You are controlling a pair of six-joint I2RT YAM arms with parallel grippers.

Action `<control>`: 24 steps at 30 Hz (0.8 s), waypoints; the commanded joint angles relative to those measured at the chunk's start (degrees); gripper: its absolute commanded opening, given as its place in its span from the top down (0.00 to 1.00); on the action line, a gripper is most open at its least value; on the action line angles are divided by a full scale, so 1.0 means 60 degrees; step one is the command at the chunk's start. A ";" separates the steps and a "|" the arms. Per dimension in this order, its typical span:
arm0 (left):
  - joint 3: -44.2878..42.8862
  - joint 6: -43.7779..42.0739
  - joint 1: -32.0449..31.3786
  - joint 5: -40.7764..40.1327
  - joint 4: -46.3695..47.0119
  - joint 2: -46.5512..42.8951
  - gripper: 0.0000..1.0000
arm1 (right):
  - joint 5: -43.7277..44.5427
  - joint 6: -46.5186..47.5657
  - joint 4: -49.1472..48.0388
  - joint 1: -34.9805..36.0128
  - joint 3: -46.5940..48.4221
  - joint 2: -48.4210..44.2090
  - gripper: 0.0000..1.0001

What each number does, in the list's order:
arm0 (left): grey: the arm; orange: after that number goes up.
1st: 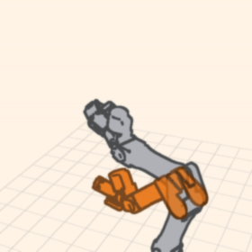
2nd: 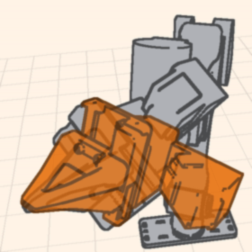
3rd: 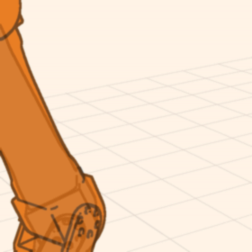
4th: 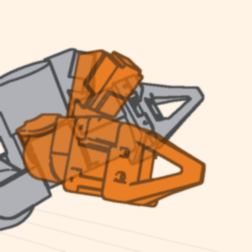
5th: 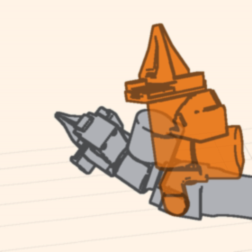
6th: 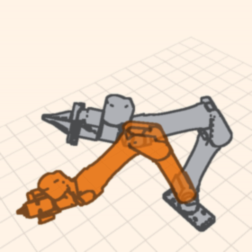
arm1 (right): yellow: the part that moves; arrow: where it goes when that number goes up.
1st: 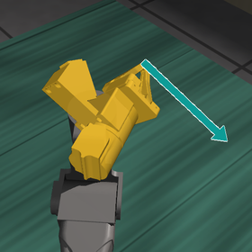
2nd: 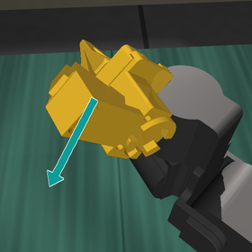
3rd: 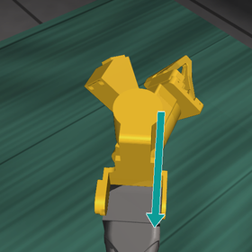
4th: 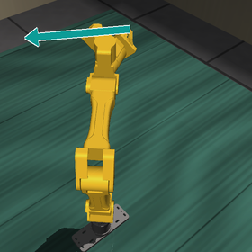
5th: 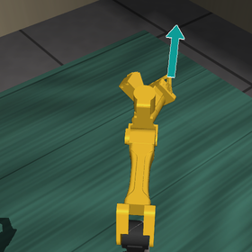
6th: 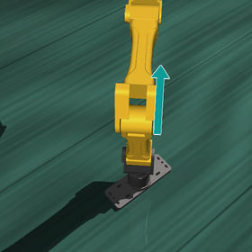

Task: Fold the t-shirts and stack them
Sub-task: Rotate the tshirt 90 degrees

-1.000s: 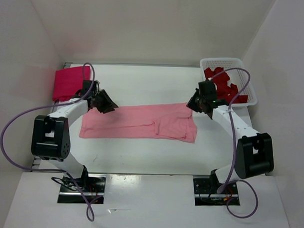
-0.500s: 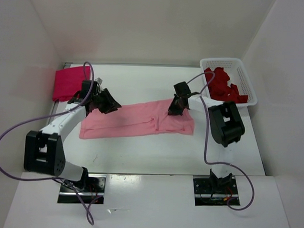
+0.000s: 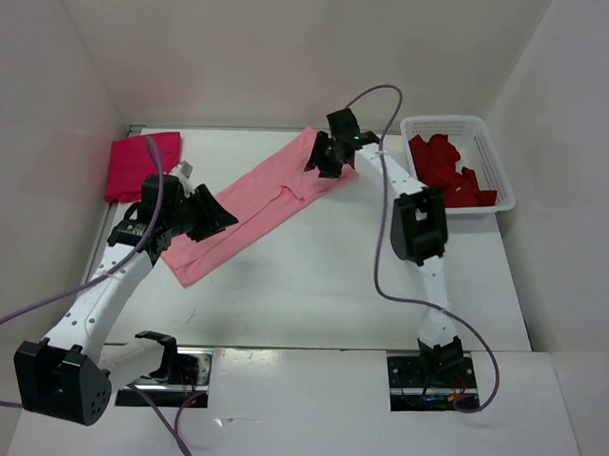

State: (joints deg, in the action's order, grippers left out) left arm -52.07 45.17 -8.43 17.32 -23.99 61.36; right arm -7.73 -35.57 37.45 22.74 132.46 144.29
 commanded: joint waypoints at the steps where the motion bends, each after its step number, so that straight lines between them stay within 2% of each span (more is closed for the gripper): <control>1: 0.0183 -0.0261 0.0173 -0.0543 -0.0601 -0.0208 0.46 | -0.0117 0.0290 -0.1756 0.0223 -0.3192 -0.4407 0.45; 2: 0.0183 -0.0262 0.0174 -0.0543 -0.0602 -0.0121 0.49 | -0.0539 0.0202 -0.2093 0.0310 -0.4022 -0.4941 0.43; 3: 0.0096 -0.0407 0.0435 -0.0543 -0.0602 0.0054 0.55 | -0.0688 0.0056 -0.2560 0.0398 -0.4755 -0.5382 0.47; 4: 0.0095 -0.0525 0.0539 -0.0442 -0.0602 0.0157 0.60 | -0.0690 -0.0047 -0.2826 0.0834 -0.6213 -0.5777 0.58; 5: -0.0006 -0.0526 0.0627 -0.0296 -0.0515 0.0246 0.68 | -0.0951 -0.0207 -0.3148 0.1143 -0.6953 -0.6434 0.86; 6: -0.0007 -0.0613 0.0802 -0.0294 -0.0514 0.0391 0.91 | -0.1098 -0.0427 -0.3528 0.1480 -0.7627 -0.6658 0.95; 7: -0.0167 -0.0701 0.0804 -0.0178 -0.0514 0.0393 0.96 | -0.1187 -0.0878 -0.4359 0.2179 -0.8780 -0.6820 1.00; 9: -0.0590 -0.0818 0.0906 -0.0366 -0.0776 0.0525 1.00 | -0.0997 -0.1538 -0.5110 0.2769 -0.9927 -0.6924 1.00; 11: -0.0870 -0.0907 0.0906 -0.0557 -0.0893 0.0525 1.00 | -0.1289 -0.2608 -0.6180 0.3327 -1.0313 -0.6634 1.00; 12: -0.0959 -0.0907 0.0906 -0.0558 -0.0895 0.0525 1.00 | -0.1290 -0.2858 -0.6502 0.3532 -1.0402 -0.6515 0.89; 14: -0.0960 -0.0907 0.0906 -0.0558 -0.0895 0.0525 0.99 | -0.1203 -0.3284 -0.6872 0.4145 -1.0229 -0.5947 0.77; 15: -0.0960 -0.0907 0.0906 -0.0456 -0.0895 0.0438 0.97 | -0.1202 -0.3387 -0.6872 0.4309 -0.9835 -0.5682 0.66; 18: -0.0624 -0.0804 0.0994 -0.0455 -0.0895 0.0189 0.96 | -0.0810 -0.4060 -0.6960 0.4822 -0.9115 -0.4671 0.51; 23: -0.0520 -0.0804 0.0994 -0.0455 -0.0895 0.0012 0.95 | 0.0217 -0.5098 -0.6229 0.5116 -0.8134 -0.3469 0.50; 24: -0.0419 -0.0804 0.0994 -0.0455 -0.0793 0.0012 0.95 | 0.0566 -0.5203 -0.6227 0.5116 -0.8031 -0.3177 0.52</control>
State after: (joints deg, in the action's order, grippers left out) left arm -55.51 40.80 -2.83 14.61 -29.63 62.76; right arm -10.70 -61.63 2.42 52.93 80.44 122.67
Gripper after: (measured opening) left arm 0.053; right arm 0.489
